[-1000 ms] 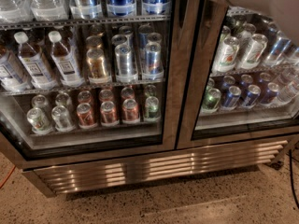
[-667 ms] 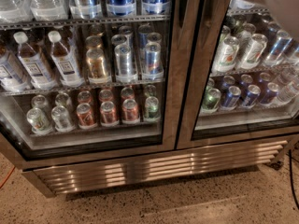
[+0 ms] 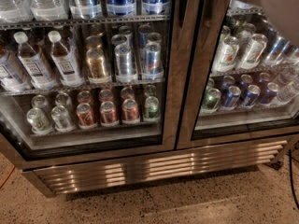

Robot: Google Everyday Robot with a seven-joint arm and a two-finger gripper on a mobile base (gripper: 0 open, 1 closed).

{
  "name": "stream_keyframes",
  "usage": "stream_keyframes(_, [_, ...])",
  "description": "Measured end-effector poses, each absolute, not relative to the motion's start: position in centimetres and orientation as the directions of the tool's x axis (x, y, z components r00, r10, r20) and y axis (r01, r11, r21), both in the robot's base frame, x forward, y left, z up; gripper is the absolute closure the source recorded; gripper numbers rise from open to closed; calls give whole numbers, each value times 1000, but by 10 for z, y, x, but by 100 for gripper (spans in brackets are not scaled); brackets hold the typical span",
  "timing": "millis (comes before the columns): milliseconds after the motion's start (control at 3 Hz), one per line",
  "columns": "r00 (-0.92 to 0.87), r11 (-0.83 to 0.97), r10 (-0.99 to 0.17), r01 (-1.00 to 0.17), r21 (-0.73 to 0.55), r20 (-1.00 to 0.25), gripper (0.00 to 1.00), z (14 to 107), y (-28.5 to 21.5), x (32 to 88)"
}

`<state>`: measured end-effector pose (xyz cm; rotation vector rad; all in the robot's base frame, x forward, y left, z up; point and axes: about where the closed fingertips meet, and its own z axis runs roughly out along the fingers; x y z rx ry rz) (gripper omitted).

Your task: Open right fridge door

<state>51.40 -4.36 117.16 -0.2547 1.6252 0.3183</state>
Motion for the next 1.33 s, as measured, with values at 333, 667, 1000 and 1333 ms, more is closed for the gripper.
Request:
stream_keyframes(333, [-177,952,34,-295,86,-984,0,1125,-59,499])
stream_keyframes(667, [-178,952,34,-294,86,-984,0,1125,-59,499])
stream_keyframes(1000, [-236,961,38,-257,101,-971,0,1097,-68,496])
stream_keyframes(1333, [-317,977,46,-183,109,-947,0,1045,-91,493])
